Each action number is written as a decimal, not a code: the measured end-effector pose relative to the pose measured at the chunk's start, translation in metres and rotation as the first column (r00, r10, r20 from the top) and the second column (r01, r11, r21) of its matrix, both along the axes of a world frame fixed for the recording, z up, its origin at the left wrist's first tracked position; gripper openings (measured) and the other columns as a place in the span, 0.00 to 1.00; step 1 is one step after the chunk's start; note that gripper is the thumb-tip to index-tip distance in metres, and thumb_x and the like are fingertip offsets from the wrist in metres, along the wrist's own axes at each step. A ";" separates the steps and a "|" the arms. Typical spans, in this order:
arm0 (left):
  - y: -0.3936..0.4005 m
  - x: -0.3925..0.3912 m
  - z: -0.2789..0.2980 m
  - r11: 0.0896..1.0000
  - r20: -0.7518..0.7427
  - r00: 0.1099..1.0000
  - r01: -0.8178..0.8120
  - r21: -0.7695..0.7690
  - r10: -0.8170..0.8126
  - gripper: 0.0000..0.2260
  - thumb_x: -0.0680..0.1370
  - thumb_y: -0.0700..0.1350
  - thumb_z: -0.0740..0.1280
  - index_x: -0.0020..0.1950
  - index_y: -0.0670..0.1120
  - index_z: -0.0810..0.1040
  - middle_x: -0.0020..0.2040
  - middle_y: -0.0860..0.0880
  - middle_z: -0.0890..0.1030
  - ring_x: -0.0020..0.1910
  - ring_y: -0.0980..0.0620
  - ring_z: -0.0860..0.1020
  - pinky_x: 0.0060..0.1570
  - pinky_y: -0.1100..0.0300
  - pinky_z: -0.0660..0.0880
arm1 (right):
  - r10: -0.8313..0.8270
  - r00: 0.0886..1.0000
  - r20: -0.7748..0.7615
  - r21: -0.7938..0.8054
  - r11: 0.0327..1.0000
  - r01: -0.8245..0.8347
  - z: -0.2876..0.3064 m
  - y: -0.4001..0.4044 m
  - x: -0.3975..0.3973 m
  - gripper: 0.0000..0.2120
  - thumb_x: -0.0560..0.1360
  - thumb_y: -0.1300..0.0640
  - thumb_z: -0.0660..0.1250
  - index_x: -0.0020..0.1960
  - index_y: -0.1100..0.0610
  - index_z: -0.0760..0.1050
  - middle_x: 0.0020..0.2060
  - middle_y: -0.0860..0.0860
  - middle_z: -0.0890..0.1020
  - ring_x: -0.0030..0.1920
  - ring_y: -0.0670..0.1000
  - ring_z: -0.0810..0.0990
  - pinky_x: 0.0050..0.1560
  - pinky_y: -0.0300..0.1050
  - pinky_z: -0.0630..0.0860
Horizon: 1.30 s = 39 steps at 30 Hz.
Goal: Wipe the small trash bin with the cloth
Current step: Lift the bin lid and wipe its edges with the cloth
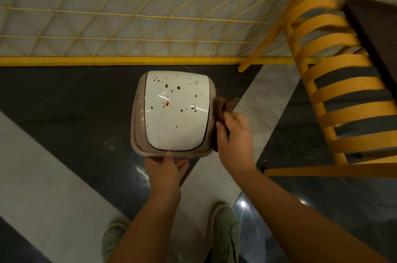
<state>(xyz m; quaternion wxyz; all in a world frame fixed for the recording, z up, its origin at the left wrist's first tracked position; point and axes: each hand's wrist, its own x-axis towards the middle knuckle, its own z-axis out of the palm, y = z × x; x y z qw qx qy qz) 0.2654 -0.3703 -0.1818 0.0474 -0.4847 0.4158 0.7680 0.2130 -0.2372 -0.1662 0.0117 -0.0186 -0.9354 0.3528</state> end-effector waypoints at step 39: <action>-0.001 -0.016 0.005 1.000 0.039 0.999 -0.008 -0.016 0.009 0.19 0.79 0.34 0.62 0.64 0.52 0.63 0.60 0.39 0.75 0.52 0.45 0.80 0.51 0.54 0.77 | 0.172 0.964 -0.203 0.032 0.985 -0.169 -0.009 -0.006 -0.012 0.09 0.74 0.60 0.65 0.52 0.55 0.79 0.52 0.51 0.76 0.51 0.45 0.73 0.52 0.30 0.69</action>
